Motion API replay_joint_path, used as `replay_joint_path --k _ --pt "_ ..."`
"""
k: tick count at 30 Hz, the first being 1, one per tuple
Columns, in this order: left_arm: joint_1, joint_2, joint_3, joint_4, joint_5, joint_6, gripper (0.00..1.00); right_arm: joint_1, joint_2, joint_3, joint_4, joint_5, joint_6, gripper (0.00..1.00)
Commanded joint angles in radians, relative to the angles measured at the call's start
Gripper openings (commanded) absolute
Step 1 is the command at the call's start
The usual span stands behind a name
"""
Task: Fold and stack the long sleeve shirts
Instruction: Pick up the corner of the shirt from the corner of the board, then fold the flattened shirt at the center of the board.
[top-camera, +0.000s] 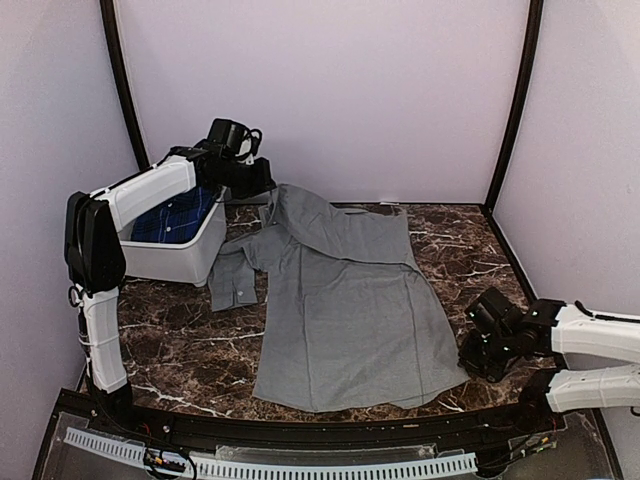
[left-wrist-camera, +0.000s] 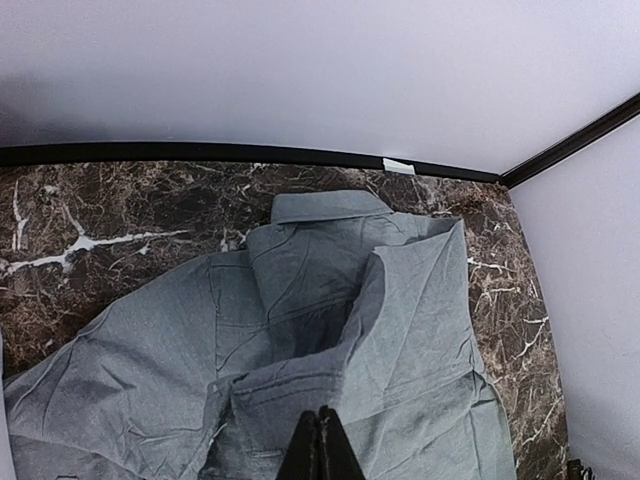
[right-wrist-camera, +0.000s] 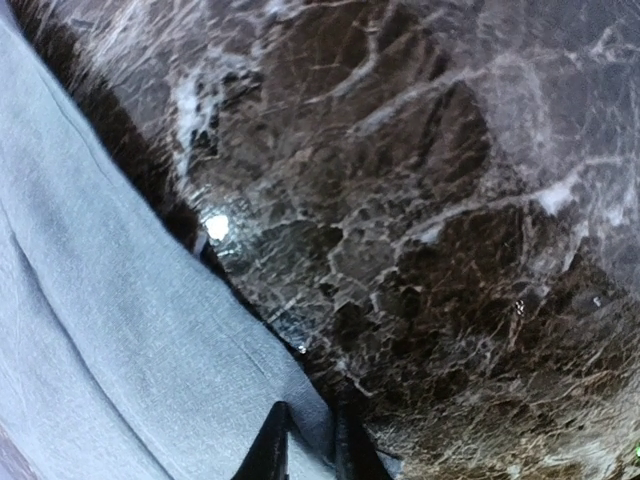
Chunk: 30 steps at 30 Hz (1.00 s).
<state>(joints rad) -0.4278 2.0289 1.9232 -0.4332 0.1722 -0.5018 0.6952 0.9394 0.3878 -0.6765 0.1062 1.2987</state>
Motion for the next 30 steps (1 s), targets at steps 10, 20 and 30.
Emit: replay_joint_path --k 10,20,30 --pt "0.003 -0.055 0.09 -0.014 0.033 -0.028 0.0 0.06 0.008 0.123 -0.005 0.123 -0.142 0.0" --pt "0.016 -0.09 0.177 -0.121 -0.086 0.0 0.0 0.283 0.211 0.279 0.187 0.153 -0.307 0.0" --pt "0.064 -0.201 0.032 -0.151 -0.226 0.038 0.0 0.373 0.391 0.272 0.446 -0.075 -0.435 0.0"
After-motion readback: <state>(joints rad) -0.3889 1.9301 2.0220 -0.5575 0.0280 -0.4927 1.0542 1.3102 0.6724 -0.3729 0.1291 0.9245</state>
